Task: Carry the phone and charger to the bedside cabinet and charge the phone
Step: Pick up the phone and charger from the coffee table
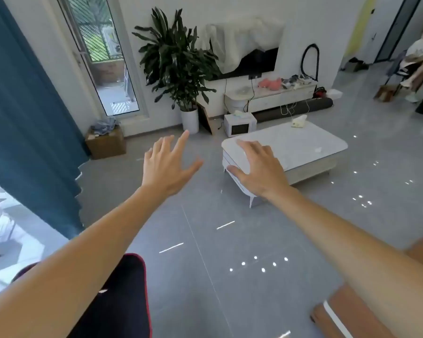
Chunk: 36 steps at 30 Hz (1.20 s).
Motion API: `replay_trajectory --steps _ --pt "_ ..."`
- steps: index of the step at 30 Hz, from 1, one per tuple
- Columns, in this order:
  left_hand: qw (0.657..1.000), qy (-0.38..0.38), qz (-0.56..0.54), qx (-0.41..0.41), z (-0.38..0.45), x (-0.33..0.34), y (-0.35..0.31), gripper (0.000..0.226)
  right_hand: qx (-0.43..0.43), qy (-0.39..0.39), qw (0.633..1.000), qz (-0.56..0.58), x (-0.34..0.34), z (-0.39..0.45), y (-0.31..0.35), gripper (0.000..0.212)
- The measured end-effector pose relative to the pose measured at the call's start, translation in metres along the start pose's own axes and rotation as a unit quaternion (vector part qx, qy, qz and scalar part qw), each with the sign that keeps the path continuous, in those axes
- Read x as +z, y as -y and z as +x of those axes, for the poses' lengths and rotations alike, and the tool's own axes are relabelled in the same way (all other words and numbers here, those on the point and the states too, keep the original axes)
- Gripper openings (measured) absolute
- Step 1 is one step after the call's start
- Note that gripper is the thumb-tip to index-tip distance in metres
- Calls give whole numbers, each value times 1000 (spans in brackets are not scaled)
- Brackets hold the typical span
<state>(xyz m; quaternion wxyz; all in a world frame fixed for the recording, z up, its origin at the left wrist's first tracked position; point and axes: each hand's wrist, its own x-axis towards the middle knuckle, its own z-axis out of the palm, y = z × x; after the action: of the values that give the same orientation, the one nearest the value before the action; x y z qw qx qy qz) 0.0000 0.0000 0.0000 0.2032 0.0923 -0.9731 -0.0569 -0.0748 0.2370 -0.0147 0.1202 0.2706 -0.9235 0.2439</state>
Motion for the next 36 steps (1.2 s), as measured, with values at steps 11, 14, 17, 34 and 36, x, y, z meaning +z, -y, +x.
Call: replay_trajectory --steps 11,14,17,34,36 --pt "994 98 -37 19 72 178 -104 82 106 66 992 13 55 25 -180 78" --pt "991 127 -42 15 97 218 -133 83 122 78 989 13 64 41 -227 80" --pt "988 150 -43 18 121 248 -156 82 131 89 987 22 72 55 -267 79" --pt "967 237 -90 25 366 520 -182 80 192 148 970 13 223 272 -481 78" --pt "961 258 -95 22 405 560 -177 80 217 157 963 15 248 308 -511 77"
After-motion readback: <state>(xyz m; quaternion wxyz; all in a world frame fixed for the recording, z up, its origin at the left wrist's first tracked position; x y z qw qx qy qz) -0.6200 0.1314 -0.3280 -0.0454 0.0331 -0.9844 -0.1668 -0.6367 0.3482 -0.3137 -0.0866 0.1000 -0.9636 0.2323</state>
